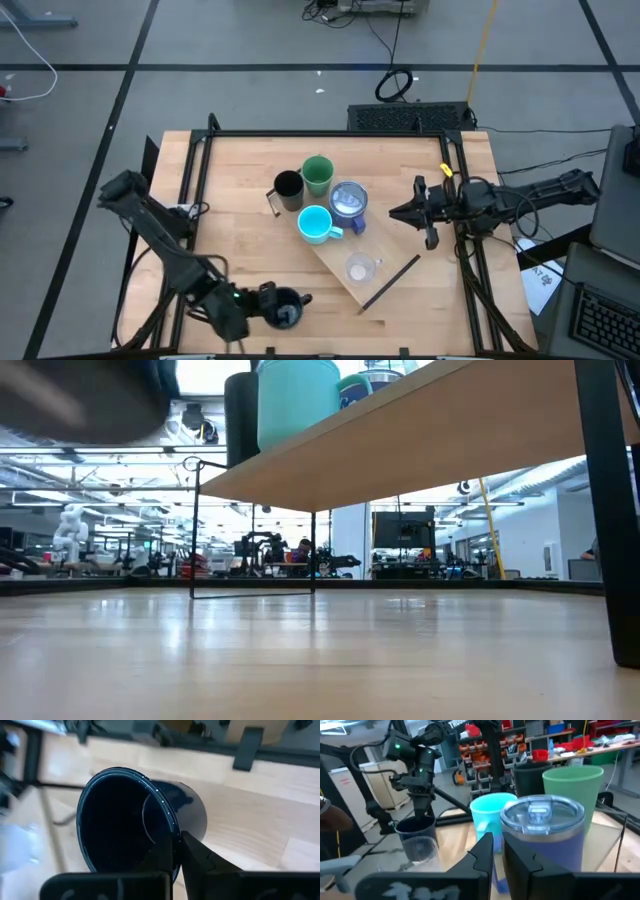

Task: Stack small to large cups/mugs on shelf
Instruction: Put the dark blue mug on the shelf

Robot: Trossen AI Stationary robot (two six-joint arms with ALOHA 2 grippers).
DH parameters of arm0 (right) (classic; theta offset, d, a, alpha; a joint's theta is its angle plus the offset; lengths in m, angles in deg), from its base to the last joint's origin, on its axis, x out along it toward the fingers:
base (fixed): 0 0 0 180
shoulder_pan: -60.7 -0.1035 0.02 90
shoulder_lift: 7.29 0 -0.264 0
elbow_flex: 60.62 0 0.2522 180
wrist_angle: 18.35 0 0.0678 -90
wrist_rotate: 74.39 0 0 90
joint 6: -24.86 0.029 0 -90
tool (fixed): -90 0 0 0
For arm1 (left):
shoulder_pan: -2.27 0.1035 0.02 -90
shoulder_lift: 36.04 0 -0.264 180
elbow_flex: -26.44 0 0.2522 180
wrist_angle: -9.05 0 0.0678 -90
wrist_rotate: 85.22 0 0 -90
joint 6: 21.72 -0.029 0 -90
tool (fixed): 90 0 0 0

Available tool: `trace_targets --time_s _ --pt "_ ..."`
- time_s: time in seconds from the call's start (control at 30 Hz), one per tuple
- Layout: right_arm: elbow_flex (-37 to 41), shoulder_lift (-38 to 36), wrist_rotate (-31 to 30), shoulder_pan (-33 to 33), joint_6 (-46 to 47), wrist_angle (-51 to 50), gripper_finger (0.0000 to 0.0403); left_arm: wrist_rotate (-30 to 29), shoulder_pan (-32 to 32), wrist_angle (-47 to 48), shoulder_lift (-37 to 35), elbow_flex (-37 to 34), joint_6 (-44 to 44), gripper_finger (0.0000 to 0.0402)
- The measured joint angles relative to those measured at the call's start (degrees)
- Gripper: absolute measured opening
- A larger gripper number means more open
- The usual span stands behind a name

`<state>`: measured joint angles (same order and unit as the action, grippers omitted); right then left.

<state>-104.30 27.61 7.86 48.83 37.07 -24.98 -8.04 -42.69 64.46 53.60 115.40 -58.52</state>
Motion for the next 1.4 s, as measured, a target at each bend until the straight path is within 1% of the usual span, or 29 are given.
trace_targets --time_s 0.13,0.27,0.43,0.53,0.63,0.73,0.93,1.07,1.2,1.4 --pt "-2.3 1.0 -4.8 -3.2 -0.7 -0.2 0.0027 -0.1 -0.9 0.1 -4.5 0.0 -4.3 0.0013" --pt "-6.1 3.3 -9.9 -7.1 -2.6 0.0 0.0027 -0.8 -1.7 0.2 -7.0 0.0 -6.3 0.0013" --pt "-11.1 8.6 -11.6 -11.1 -3.5 1.7 0.0027 -1.2 -2.5 -0.1 -8.1 0.0 -10.3 0.0013" --pt "-13.7 12.3 -11.7 -12.7 -2.9 2.0 0.0033 -3.9 -3.0 -0.2 -8.1 0.0 -13.1 0.0013" --pt "-16.5 16.3 -11.7 -13.9 -0.1 2.1 0.0054 -4.9 -3.0 -1.4 -8.1 0.0 -15.6 0.0013" --pt "-19.5 20.6 -11.7 -15.2 1.6 2.1 0.0086 -5.6 -3.0 -1.8 -8.1 0.0 -18.4 0.0013" --pt "-26.5 28.3 -11.7 -17.4 2.1 1.2 0.0156 -6.8 -3.0 -2.9 -8.3 0.0 -23.1 0.0013" --pt "-30.0 33.2 -11.6 -19.4 2.1 0.8 0.019 -7.8 -3.1 -4.8 -8.3 0.0 -25.9 0.0013" --pt "-32.7 37.8 -11.5 -21.0 2.1 0.8 0.0205 -8.7 -3.9 -5.7 -8.4 0.1 -29.4 0.0013" --pt "-35.7 43.6 -11.5 -21.7 2.1 1.9 0.0205 -10.4 -3.4 -9.6 -8.4 0.1 -34.8 0.0013"
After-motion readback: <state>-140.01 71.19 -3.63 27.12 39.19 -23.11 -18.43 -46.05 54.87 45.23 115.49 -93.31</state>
